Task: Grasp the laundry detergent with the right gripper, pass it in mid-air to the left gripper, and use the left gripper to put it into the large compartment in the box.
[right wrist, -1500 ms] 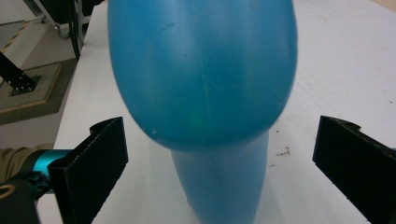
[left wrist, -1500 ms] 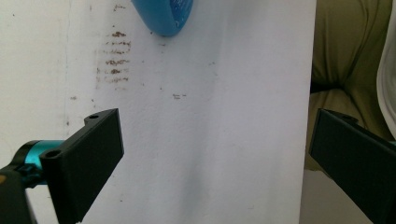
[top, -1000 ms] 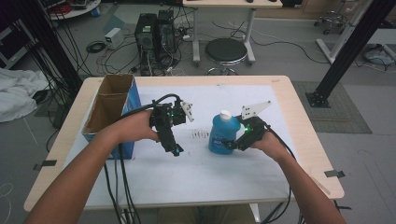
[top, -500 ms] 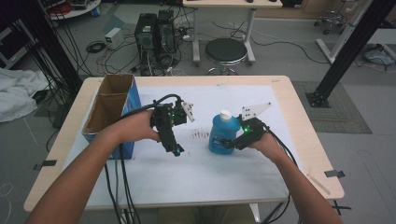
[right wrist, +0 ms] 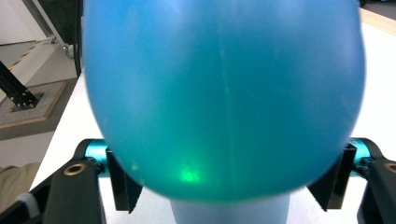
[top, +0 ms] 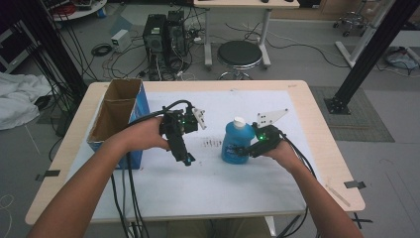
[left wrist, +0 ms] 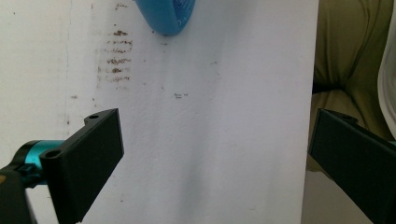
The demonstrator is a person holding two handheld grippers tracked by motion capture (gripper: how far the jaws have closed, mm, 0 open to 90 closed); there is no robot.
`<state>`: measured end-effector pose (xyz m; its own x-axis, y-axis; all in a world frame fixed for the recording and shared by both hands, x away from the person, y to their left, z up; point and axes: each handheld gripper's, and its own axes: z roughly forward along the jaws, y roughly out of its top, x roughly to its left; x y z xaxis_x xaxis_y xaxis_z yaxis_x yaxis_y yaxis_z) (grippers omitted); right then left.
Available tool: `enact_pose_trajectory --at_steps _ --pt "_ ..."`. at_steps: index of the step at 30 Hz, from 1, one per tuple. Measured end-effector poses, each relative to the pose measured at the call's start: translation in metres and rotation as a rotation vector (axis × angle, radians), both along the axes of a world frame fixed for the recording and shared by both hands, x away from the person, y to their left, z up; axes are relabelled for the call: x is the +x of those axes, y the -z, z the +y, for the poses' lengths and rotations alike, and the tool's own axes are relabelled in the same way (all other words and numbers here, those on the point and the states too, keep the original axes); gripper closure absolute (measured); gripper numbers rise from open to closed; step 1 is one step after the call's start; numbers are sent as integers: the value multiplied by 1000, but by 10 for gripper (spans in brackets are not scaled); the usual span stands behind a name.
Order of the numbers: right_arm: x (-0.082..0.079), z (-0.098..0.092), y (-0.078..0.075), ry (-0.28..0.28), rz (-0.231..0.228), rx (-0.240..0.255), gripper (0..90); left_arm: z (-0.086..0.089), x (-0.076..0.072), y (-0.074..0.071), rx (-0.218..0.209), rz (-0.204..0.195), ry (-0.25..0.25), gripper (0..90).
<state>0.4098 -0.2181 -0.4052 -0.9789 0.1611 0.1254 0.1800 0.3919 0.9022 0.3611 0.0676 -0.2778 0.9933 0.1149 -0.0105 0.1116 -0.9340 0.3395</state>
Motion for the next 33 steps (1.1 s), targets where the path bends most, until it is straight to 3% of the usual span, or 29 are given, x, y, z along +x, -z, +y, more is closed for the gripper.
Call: enact_pose_trajectory --at_steps 13,16,25,33 --pt "3 1 3 -7 -9 11 351 3 1 -1 -4 -3 -7 31" --pt "2 1 3 -23 -17 21 412 4 1 -1 -7 -4 -11 31" --pt "1 1 3 -22 -34 27 434 4 1 -1 -7 -5 -10 31" --pt "-7 3 -4 -23 -60 -1 444 3 2 -2 -15 -15 -16 31"
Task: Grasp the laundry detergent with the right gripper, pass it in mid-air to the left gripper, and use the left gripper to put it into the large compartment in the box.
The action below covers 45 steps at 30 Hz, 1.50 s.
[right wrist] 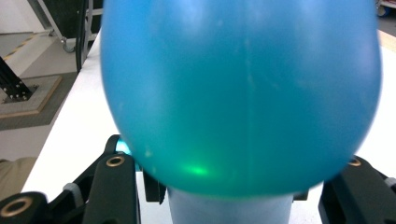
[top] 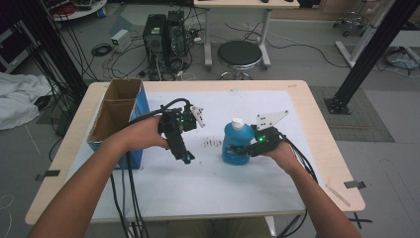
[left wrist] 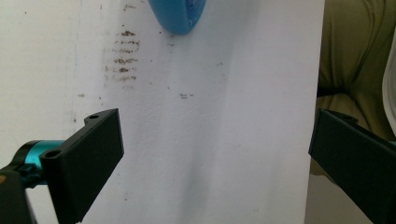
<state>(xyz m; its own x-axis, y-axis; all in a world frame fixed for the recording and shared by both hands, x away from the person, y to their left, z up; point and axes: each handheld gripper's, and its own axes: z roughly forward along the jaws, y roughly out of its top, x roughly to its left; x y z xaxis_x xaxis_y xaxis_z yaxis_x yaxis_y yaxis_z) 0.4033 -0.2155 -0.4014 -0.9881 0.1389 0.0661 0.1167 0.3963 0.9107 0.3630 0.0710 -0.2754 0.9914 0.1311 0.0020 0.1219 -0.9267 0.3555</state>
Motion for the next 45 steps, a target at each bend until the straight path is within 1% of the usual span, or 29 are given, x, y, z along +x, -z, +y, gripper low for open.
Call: enact_pose_trajectory --at_steps 3,8,13,15,16,18,19,21,22,26,29,30,33,35,39,42,45 --pt "-5 -2 -7 1 -5 1 445 0 0 -3 -2 -5 -4 31" --pt "-14 -8 -22 8 -22 3 445 -4 -2 -12 -7 -18 10 31" --pt "-28 -17 -38 16 -39 -1 445 -10 -5 -20 -8 -35 28 31" --pt "-33 -19 -41 23 -40 -6 444 -12 -6 -22 -12 -39 30 31" --pt "-37 -21 -44 31 -51 -13 444 -13 -7 -23 -12 -43 35 31" --pt "-40 -22 -46 35 -52 -13 444 -16 -8 -25 -12 -47 43 31" --pt "-46 -24 -48 40 -48 -7 444 -17 -9 -26 -12 -50 45 31" --pt "-48 -25 -49 40 -50 -8 444 -19 -10 -28 -8 -55 55 31" --pt "-52 -26 -51 42 -46 -10 445 -20 -11 -29 -10 -55 55 31" --pt "-62 -27 -57 52 -59 -11 444 -22 -14 -32 -13 -63 63 31" --pt "-68 -28 -61 62 -64 -13 444 -23 -16 -33 -17 -59 68 31" --pt "-70 -28 -62 60 -63 -12 444 -23 -16 -34 -13 -53 71 31" --pt "-75 -27 -64 48 -55 -17 444 -25 -17 -36 -4 -52 80 31" --pt "-78 -25 -66 38 -48 -20 445 -26 -17 -38 -8 -50 84 31" --pt "-82 -16 -70 8 -39 -10 445 -29 -18 -45 -9 -40 98 31" --pt "-83 -7 -73 -22 -48 -6 445 -31 -19 -49 -10 -41 107 31" --pt "-78 2 -72 -48 -55 11 445 -33 -20 -52 -11 -35 116 31"
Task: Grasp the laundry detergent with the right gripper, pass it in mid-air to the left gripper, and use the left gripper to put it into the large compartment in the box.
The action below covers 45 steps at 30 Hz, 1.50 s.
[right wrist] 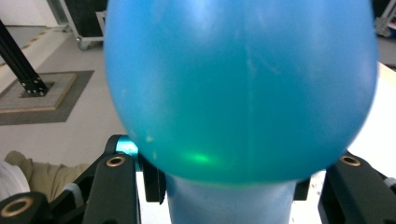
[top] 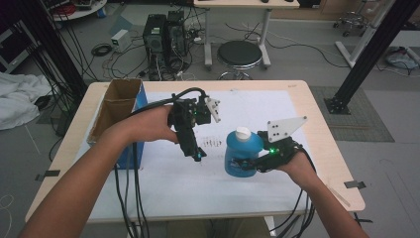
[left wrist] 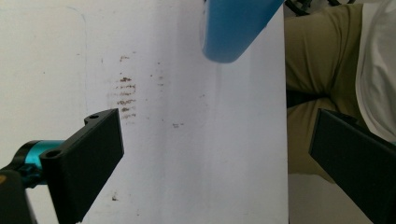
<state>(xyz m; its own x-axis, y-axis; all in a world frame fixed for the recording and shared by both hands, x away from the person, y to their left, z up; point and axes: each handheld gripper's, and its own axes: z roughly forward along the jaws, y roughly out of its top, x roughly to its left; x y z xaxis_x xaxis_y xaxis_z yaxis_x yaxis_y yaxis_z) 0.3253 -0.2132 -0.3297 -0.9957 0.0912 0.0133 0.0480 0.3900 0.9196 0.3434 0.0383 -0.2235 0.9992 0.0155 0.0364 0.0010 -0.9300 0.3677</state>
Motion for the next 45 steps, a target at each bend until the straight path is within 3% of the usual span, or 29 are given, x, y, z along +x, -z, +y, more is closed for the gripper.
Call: enact_pose_trajectory --at_steps 14,25,45 --pt "33 23 6 -97 23 20 445 -9 3 -6 27 23 4 31" --pt "43 44 6 -170 29 -38 445 -21 10 -6 32 33 10 31" --pt "50 65 -2 -188 37 -77 444 -38 15 -4 76 35 23 31"
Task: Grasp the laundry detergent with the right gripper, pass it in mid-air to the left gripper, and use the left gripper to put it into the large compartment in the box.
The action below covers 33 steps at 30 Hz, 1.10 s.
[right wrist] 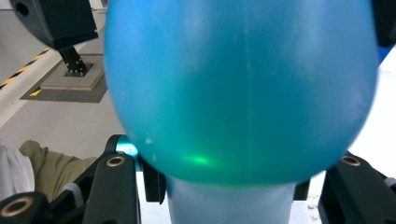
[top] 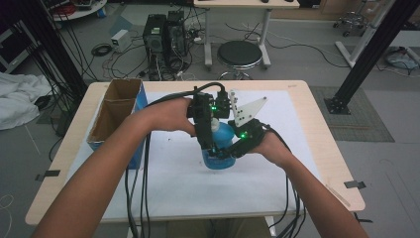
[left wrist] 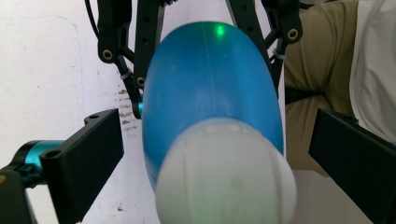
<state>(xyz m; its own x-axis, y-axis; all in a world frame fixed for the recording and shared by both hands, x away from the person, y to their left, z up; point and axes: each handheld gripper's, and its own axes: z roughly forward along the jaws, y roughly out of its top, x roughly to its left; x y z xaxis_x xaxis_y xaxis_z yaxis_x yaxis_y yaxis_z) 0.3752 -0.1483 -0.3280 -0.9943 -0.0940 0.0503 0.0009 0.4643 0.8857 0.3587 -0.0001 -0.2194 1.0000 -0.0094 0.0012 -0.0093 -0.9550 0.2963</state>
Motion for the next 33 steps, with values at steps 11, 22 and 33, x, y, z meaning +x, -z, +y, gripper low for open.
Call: enact_pose_trajectory --at_steps 11,22,33 --pt "0 0 -1 3 3 1 444 -5 3 4 18 -7 1 31" --pt "0 -1 -1 4 5 -3 443 -6 4 5 29 -17 9 101" --pt "-1 -2 -1 5 4 0 443 -7 3 6 41 -13 18 172"
